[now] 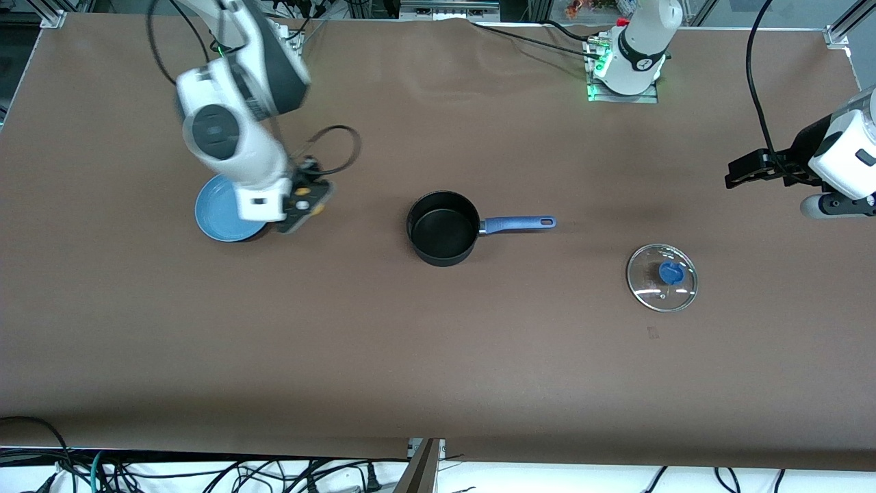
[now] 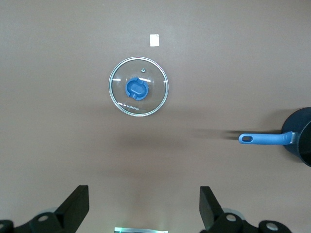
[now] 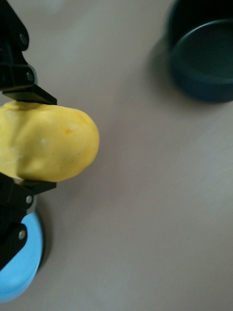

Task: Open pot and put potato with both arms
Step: 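Lift the potato with the right gripper while the left gripper withdraws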

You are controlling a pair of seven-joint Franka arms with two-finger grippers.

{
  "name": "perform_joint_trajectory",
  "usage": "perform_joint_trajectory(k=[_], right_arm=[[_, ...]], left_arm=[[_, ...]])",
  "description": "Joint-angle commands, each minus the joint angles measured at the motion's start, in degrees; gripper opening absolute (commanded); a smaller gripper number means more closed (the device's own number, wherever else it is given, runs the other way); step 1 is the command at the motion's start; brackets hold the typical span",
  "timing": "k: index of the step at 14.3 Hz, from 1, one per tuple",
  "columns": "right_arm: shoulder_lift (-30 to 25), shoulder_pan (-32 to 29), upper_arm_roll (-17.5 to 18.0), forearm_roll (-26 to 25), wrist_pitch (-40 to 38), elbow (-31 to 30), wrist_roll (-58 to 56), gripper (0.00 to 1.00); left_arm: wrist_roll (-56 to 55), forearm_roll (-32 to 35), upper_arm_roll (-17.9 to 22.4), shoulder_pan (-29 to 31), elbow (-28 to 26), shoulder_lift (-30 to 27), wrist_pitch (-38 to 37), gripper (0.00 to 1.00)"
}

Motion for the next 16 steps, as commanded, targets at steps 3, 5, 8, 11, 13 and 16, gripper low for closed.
perform_joint_trajectory(k=[3,5,8,11,13,16], right_arm=[[11.4,7.2,0.3,4.1,-1.3,13.2,22.8,0.24],[16.1,9.7,0.3,7.3,0.7,18.4,29.8,0.24],[22.3,11.5,0.3,7.5,8.3,22.4,37.9,0.24],[25.5,12.5,0.2,7.6,15.2,22.7,40.3,0.24],[27.2,13.2,0.2,7.1,16.2,22.7,40.4,0.24],[30.0,13.8,0.2,6.6,18.5,22.6,40.4,0.25]], left_arm=[[-0.6,-1.1,0.3,0.1,2.1,1.3,-1.0,1.00],[-0.6,-0.9,0.3,-0.2,2.1,1.5,-1.0,1.00],[-0.5,-0.9,0.3,-0.2,2.2,1.8,-1.0,1.00],[-0.6,-0.9,0.2,-0.2,2.3,1.9,-1.0,1.00],[-0.5,-0.9,0.2,-0.2,2.3,1.9,-1.0,1.00],[-0.5,-0.9,0.2,-0.2,2.2,2.0,-1.0,1.00]])
